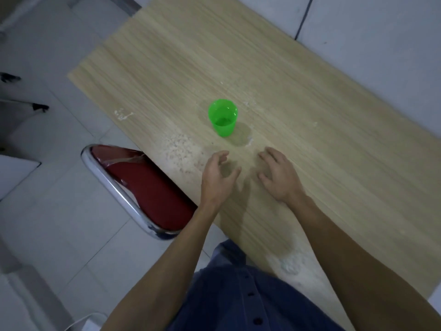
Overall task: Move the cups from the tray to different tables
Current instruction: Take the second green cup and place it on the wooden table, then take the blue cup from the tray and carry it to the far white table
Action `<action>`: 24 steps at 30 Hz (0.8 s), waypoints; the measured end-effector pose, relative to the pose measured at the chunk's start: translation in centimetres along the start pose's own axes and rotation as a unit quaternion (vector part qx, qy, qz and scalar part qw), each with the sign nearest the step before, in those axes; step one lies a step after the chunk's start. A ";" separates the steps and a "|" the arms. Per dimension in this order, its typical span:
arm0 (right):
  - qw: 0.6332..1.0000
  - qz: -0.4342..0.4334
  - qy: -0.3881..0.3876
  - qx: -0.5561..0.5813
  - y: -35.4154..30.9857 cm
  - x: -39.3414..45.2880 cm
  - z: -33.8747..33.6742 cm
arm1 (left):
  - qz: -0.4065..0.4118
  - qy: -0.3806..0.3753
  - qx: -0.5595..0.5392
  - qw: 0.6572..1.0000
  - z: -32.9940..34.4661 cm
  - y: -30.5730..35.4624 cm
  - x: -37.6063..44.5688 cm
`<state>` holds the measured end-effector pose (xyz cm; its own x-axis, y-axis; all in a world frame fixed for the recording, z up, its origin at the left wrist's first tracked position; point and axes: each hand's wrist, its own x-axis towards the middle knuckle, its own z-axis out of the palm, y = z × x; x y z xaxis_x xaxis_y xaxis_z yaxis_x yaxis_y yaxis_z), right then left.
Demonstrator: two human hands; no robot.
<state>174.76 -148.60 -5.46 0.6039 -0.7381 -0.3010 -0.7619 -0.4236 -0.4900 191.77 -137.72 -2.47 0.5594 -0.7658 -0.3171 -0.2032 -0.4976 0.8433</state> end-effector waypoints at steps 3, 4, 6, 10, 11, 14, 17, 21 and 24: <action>0.997 0.024 0.004 0.067 0.5 -4.2 -1.6 | 0.039 -0.050 0.047 0.997 0.5 0.4 -3.5; 0.996 0.032 0.009 0.077 0.8 -5.9 -1.9 | 0.057 -0.064 0.070 0.994 0.8 0.5 -4.8; 0.995 0.054 0.023 0.086 1.5 -9.6 -2.5 | 0.098 -0.088 0.114 0.985 1.3 0.5 -7.5; 0.991 0.089 0.050 0.090 3.3 -17.8 -2.7 | 0.156 -0.145 0.190 0.958 3.1 0.3 -13.6; 0.989 0.095 0.060 0.092 3.8 -20.0 -2.7 | 0.169 -0.160 0.205 0.951 3.7 0.2 -15.3; 0.985 0.114 0.088 0.098 5.2 -26.9 -2.6 | 0.208 -0.200 0.229 0.930 5.7 0.0 -20.2; 0.978 0.138 0.120 0.102 6.1 -34.1 -2.7 | 0.228 -0.234 0.232 0.916 7.4 0.2 -25.2; 0.963 0.175 0.161 0.123 6.6 -43.3 -2.9 | 0.265 -0.272 0.229 0.896 9.5 1.4 -31.4; 0.943 0.217 0.205 0.144 7.2 -49.7 -2.5 | 0.302 -0.292 0.219 0.880 11.2 2.2 -35.4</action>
<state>138.68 -116.28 8.07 0.0627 -0.9752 -0.2121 -0.7853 0.0830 -0.6135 162.58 -116.27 5.76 -0.2399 -0.9600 -0.1444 -0.6848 0.0619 0.7261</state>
